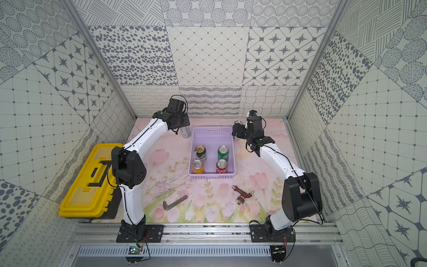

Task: Take out the drinks from the basket
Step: Place the drink at the center of the board.

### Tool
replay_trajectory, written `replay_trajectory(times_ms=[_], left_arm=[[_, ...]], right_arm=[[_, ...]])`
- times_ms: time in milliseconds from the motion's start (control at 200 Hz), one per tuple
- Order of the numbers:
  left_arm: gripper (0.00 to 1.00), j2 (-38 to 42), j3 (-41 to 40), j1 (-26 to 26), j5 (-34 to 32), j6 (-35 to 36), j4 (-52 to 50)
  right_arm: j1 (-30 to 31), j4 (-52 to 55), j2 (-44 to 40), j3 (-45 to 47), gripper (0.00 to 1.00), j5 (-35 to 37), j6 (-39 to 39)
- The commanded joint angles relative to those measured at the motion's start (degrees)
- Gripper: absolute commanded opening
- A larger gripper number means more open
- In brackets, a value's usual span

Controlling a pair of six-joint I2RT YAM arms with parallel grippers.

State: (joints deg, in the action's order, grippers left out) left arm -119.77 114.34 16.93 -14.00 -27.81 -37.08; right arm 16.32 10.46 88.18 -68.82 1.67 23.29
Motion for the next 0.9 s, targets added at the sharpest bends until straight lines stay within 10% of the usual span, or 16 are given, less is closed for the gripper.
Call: replay_trajectory(times_ms=[0,400,895], left_arm=[[0.47,-4.3,3.9,-2.0,-0.7,-0.7,4.8],[0.52,-10.5,8.2,-2.5,-1.7,-0.1,2.6],[0.81,-5.3,3.4,-2.5,0.5,-0.9,4.9]], right_arm=[[0.8,-2.5,-0.6,0.4,0.97,-0.9,-1.5],[2.3,-1.7,1.0,-1.1,0.97,-1.0,-2.8],[4.2,2.2,3.0,-4.5,0.97,-1.9,-3.2]])
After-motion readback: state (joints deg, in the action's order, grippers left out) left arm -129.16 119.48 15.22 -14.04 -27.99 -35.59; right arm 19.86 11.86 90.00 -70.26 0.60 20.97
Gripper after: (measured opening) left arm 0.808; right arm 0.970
